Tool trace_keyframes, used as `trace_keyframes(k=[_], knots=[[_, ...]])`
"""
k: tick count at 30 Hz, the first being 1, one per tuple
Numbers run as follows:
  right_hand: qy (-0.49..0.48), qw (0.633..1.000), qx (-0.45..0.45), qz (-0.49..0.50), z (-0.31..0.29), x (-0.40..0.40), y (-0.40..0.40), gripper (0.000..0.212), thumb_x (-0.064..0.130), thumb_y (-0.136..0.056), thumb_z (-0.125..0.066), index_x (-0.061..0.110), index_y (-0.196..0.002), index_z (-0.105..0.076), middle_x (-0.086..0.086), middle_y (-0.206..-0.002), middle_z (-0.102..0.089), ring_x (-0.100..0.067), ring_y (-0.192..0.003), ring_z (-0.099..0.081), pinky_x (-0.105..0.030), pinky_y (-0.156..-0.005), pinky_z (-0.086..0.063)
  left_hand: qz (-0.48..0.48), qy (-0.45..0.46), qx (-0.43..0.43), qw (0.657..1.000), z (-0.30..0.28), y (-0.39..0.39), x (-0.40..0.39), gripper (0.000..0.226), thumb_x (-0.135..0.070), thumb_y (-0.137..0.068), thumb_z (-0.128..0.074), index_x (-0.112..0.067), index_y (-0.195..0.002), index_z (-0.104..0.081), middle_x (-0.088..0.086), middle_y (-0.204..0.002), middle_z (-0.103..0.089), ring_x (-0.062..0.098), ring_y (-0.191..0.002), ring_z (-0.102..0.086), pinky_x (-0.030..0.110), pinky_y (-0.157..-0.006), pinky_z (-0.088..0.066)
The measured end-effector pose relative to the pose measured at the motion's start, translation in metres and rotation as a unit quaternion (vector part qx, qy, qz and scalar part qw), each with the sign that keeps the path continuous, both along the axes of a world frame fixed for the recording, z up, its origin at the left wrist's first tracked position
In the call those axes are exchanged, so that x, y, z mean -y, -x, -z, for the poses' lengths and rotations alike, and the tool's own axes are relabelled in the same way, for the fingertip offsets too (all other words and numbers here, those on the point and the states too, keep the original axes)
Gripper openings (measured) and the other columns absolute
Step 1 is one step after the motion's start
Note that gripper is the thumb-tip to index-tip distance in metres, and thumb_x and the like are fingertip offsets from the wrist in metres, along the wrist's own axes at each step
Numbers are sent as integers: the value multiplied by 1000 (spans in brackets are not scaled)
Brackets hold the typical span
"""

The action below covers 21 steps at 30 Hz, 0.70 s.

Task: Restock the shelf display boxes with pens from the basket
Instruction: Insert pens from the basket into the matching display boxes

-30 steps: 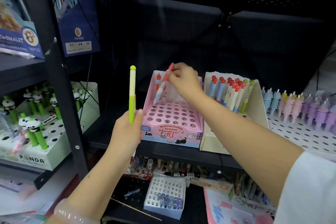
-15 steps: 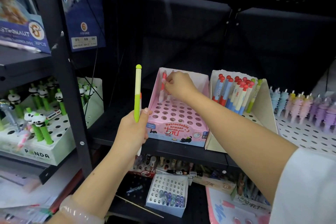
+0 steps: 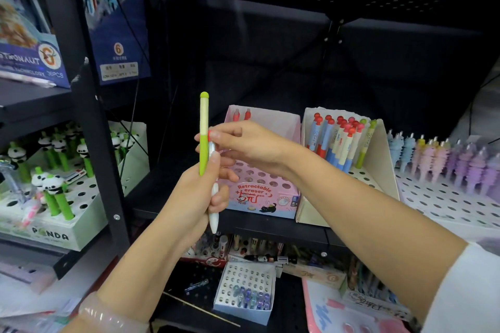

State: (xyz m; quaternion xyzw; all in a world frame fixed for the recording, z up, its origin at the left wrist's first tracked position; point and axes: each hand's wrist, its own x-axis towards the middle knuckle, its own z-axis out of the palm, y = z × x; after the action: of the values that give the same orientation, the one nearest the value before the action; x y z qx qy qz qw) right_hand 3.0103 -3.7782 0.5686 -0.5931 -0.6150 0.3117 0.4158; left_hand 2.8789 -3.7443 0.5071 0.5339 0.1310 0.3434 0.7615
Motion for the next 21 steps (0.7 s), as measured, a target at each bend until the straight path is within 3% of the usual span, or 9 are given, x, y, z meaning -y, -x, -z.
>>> trace_keyframes(k=[2, 5, 8, 10, 13, 15, 17, 21], knots=[[12, 998, -50, -40, 0, 4, -3, 30, 18, -98, -44, -1, -114, -59, -26, -107, -59, -22, -96, -56, -28, -92, -49, 43, 42, 24, 998, -3, 2, 1, 48, -50, -76, -45, -5, -92, -52, 0, -60, -59, 2, -31, -28, 13, -30, -26], [9, 996, -73, -59, 2, 8, -6, 18, 13, -97, -44, 7, -99, -62, -11, -88, -58, -20, -83, -56, -24, -83, -50, 51, 54, 18, 997, -2, 3, 1, 48, -49, -81, -41, -4, -94, -51, 2, -60, -60, 3, -32, -33, 14, -31, -29], [-34, 993, -116, 14, 1, 7, -11, 13, 14, -95, -50, 12, -89, -62, -1, -81, -61, -11, -78, -60, -26, -86, -51, -65, 11, -39, 997, 1, 2, -5, 40, -43, -94, -37, -8, -94, -58, 4, -66, -67, 8, -41, -51, 19, -40, -44], [-90, 983, -128, 100, -7, 5, -19, 12, 16, -94, -53, 11, -86, -60, 0, -77, -63, -8, -71, -63, -22, -78, -53, -166, -46, -78, 982, 5, 3, -12, 34, -38, -97, -38, -14, -89, -60, 4, -75, -67, 6, -48, -56, 19, -47, -49], [-166, 948, -59, 266, -21, 0, -39, 12, 22, -90, -61, 16, -81, -55, -2, -74, -66, -9, -66, -65, -23, -66, -54, -247, -118, -112, 955, 12, 7, -25, 27, -35, -98, -39, -24, -87, -61, -4, -91, -64, 5, -64, -59, 21, -59, -50], [-193, 913, 44, 356, -23, -5, -53, 20, 28, -86, -66, 20, -76, -50, -6, -78, -67, -17, -73, -67, -30, -69, -55, -233, -152, -128, 952, 16, 8, -28, 25, -36, -98, -39, -31, -88, -62, -9, -96, -62, 6, -86, -60, 23, -73, -48], [-199, 887, 122, 398, -19, -12, -59, 26, 33, -83, -69, 22, -74, -47, -2, -75, -65, -17, -75, -66, -31, -71, -54, -180, -171, -141, 958, 20, 7, -27, 24, -37, -97, -39, -35, -92, -63, -13, -102, -63, 3, -100, -57, 25, -83, -46], [-174, 873, 192, 414, 1, -30, -57, 30, 39, -80, -69, 20, -73, -47, 7, -63, -57, -9, -64, -59, -18, -55, -42, -118, -181, -164, 962, 24, 3, -24, 29, -40, -96, -39, -30, -105, -64, -13, -108, -66, 1, -105, -57, 34, -98, -44]])
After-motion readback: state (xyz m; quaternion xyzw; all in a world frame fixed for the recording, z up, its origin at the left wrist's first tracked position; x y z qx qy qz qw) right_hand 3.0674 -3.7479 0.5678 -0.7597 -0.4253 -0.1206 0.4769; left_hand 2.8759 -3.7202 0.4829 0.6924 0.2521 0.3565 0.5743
